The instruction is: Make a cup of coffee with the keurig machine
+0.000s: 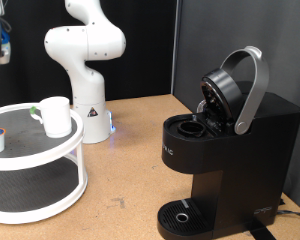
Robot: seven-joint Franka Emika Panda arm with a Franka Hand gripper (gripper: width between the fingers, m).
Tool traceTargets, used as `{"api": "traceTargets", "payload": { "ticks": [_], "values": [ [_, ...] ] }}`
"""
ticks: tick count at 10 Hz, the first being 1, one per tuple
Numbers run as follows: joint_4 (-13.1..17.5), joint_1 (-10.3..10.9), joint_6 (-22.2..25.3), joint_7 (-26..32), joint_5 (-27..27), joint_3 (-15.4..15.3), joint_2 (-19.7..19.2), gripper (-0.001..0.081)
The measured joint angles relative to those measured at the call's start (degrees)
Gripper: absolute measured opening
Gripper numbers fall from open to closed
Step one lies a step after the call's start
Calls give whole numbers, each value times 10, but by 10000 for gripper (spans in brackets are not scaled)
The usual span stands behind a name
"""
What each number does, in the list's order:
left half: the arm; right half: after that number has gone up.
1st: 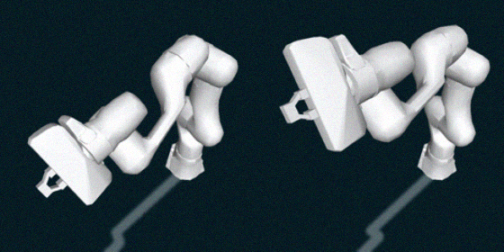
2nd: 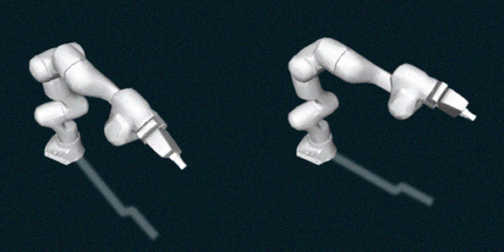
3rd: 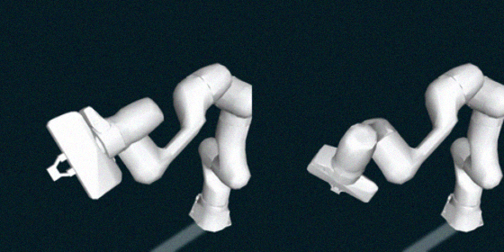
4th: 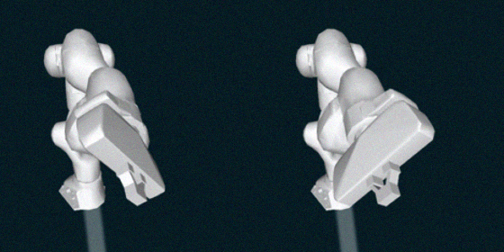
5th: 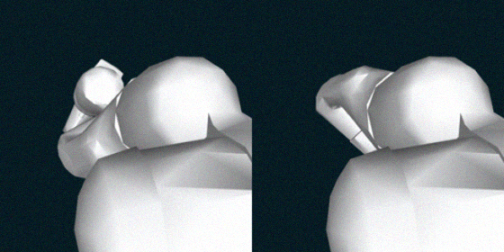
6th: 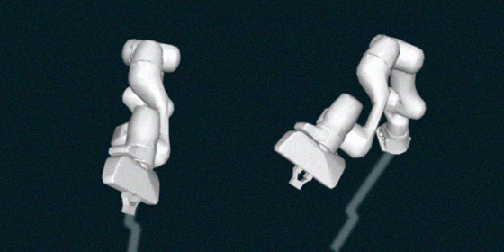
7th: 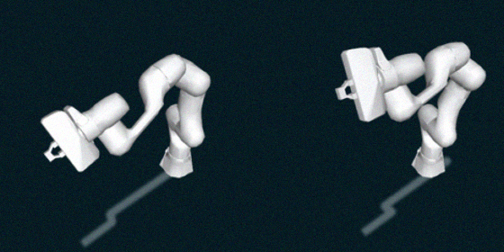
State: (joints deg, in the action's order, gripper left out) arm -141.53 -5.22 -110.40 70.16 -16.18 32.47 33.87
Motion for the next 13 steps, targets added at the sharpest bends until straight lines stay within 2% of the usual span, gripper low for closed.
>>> {"api": "traceTargets", "payload": {
  "ticks": [3,6,10,13],
  "values": [
    [-18,1,-93,-4,0,13,-49,805],
    [-11,6,-140,-4,19,18,-114,805],
    [-20,6,-172,43,24,30,-115,805],
    [-30,5,-208,45,26,41,-138,805]
  ]
}}
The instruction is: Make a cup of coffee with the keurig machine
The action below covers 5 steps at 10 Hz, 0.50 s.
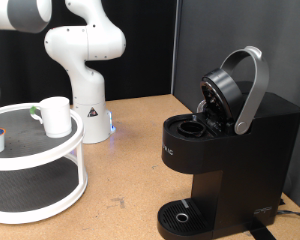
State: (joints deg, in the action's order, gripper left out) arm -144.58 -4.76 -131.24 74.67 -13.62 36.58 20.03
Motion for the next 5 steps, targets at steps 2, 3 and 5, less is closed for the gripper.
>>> {"api": "traceTargets", "payload": {
  "ticks": [2,3,5],
  "values": [
    [0,2,-4,2,25,6,-24,805],
    [0,3,-5,7,35,7,-34,805],
    [-1,3,-8,23,45,8,-50,805]
  ]
}}
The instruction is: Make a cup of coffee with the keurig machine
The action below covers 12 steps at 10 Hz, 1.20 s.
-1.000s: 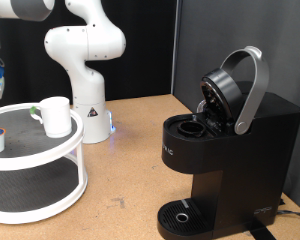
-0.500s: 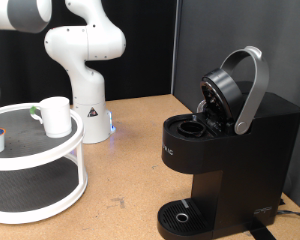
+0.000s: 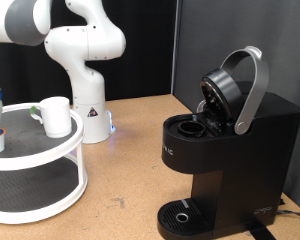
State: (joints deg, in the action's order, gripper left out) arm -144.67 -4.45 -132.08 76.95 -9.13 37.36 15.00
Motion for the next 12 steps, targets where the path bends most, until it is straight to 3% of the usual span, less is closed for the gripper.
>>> {"api": "traceTargets", "payload": {
  "ticks": [10,12],
  "values": [
    [-17,0,-14,42,18,1,-17,805],
    [-21,-1,-14,42,18,1,-17,539]
  ]
}}
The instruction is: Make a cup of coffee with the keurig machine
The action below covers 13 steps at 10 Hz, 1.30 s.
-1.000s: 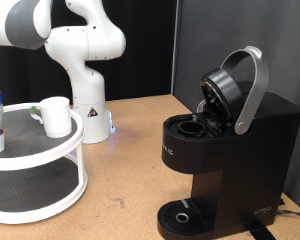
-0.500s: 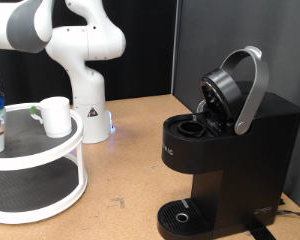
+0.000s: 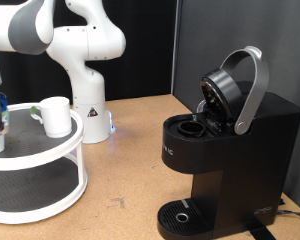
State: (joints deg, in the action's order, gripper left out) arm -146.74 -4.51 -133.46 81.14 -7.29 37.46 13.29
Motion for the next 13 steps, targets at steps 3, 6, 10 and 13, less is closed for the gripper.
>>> {"api": "traceTargets", "payload": {
  "ticks": [3,6,10,13],
  "values": [
    [-1,0,0,-2,0,0,1,456],
    [11,0,36,5,15,0,16,456],
    [48,0,122,10,16,-2,68,456],
    [61,-1,142,15,-1,-5,84,455]
  ]
}}
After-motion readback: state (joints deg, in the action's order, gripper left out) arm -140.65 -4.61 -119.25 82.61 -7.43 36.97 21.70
